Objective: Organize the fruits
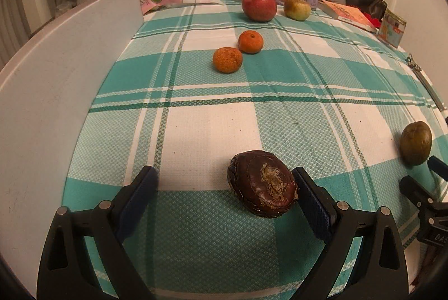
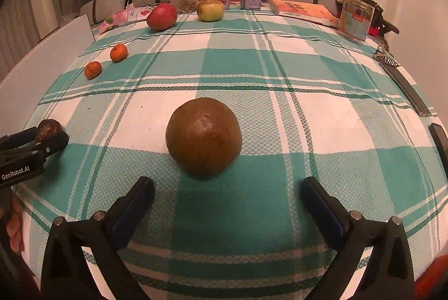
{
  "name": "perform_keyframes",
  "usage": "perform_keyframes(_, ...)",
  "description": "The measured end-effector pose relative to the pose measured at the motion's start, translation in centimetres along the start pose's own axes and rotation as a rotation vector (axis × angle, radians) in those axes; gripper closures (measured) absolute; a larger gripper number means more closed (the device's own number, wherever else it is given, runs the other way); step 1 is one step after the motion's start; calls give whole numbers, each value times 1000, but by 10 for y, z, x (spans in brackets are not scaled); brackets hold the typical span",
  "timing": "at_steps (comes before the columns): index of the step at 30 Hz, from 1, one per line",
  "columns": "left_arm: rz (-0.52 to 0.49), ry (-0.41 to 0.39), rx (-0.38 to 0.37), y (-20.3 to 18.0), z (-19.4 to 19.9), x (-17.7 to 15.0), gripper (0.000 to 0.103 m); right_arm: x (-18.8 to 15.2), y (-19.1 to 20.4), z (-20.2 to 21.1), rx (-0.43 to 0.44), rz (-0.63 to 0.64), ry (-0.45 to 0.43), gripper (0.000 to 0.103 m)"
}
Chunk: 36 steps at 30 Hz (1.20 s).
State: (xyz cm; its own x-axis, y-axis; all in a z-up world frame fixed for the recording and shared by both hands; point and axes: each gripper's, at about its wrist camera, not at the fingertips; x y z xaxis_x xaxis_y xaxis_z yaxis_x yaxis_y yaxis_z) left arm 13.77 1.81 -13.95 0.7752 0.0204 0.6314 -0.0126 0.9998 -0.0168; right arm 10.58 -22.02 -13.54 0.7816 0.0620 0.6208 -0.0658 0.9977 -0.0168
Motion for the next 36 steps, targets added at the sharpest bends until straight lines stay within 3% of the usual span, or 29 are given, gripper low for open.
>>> perform_keyframes(36, 0, 0, 2, 0, 0, 1, 6, -2, -1, 1, -1, 0, -7, 0)
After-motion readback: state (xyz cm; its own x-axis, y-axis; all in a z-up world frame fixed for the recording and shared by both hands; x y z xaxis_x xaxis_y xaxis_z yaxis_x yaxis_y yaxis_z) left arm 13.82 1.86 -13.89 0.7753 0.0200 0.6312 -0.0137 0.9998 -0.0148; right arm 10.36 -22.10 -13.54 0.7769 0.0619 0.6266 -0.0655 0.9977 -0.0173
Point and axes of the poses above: each gripper's, at about its wrist camera, not at the fingertips, and z roughly against the way its jaws point, y to its left, x to its top, and after that the axes turned 1 degree about z, right-handed
